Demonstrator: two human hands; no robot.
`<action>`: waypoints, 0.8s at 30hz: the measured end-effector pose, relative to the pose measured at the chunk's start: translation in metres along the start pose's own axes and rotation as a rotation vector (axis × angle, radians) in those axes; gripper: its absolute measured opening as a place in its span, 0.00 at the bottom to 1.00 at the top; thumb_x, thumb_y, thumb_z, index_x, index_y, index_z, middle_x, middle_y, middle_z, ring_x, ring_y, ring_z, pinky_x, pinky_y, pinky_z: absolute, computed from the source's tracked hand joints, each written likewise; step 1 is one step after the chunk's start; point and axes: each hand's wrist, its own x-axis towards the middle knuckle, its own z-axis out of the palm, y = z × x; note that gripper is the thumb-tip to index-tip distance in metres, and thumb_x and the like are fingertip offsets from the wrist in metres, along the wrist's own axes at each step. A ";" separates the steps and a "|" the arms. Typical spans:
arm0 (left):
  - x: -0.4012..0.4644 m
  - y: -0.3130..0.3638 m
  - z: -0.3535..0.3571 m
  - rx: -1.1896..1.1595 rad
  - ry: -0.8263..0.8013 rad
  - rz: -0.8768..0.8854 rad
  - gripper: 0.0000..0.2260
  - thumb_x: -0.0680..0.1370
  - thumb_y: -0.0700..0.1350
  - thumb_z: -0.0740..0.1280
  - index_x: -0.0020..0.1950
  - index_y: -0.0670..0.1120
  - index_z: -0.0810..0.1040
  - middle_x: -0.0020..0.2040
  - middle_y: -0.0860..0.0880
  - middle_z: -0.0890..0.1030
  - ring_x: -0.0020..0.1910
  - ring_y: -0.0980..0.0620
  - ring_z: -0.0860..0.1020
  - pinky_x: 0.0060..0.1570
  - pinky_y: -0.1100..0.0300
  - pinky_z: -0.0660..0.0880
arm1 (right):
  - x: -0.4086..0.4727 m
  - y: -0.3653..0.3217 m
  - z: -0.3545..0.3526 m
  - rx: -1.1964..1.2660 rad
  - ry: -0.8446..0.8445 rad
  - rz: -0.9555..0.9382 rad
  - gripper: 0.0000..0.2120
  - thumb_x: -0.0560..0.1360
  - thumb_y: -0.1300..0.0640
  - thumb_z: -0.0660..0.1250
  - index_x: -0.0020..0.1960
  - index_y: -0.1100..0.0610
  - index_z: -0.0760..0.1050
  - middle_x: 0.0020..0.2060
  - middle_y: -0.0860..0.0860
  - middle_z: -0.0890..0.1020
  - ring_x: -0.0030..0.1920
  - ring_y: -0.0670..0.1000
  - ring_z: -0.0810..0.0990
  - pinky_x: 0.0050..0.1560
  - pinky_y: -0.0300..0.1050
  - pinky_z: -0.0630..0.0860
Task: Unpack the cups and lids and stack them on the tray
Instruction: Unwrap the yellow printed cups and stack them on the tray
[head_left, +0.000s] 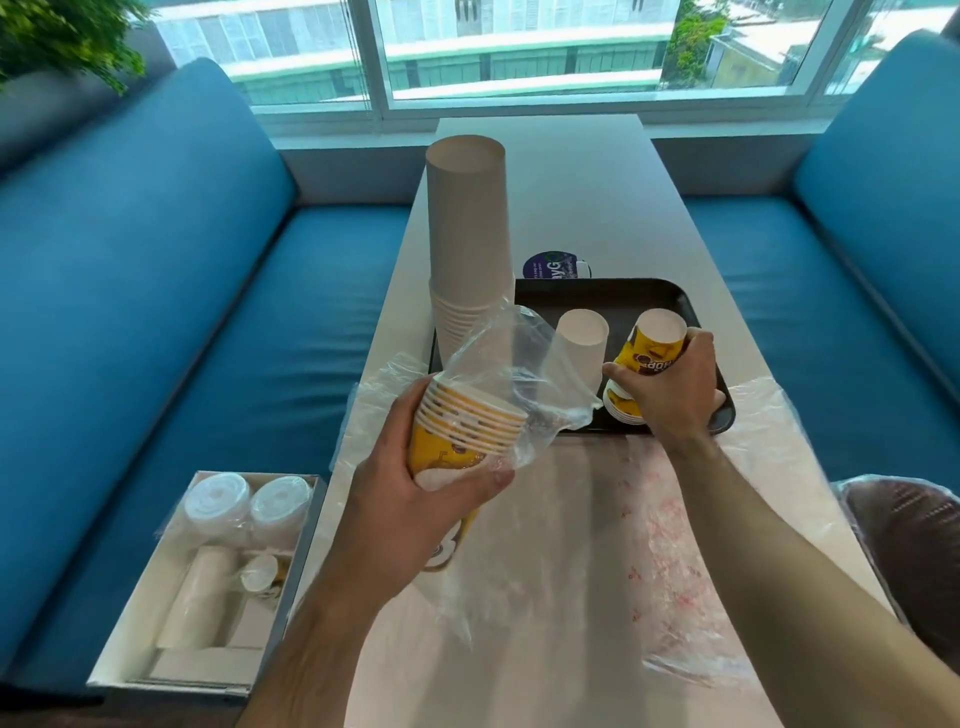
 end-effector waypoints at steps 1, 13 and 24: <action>-0.001 -0.001 0.000 0.002 0.003 -0.002 0.33 0.59 0.65 0.73 0.59 0.76 0.61 0.56 0.70 0.72 0.55 0.63 0.75 0.44 0.73 0.71 | 0.001 0.002 0.003 -0.021 0.002 0.017 0.43 0.61 0.41 0.83 0.67 0.54 0.66 0.62 0.53 0.76 0.64 0.56 0.76 0.67 0.70 0.69; -0.006 -0.003 -0.004 0.017 0.017 0.027 0.33 0.60 0.65 0.74 0.59 0.77 0.60 0.48 0.82 0.71 0.50 0.79 0.72 0.37 0.79 0.72 | 0.003 0.015 0.026 -0.107 0.024 0.160 0.42 0.61 0.39 0.83 0.65 0.53 0.66 0.61 0.52 0.76 0.64 0.56 0.76 0.67 0.69 0.62; -0.011 -0.002 0.006 0.060 -0.028 0.045 0.36 0.62 0.64 0.74 0.62 0.75 0.56 0.57 0.68 0.73 0.52 0.63 0.79 0.39 0.76 0.75 | -0.017 -0.012 -0.022 -0.035 0.024 0.149 0.39 0.66 0.43 0.80 0.69 0.51 0.62 0.69 0.56 0.67 0.70 0.60 0.67 0.68 0.66 0.64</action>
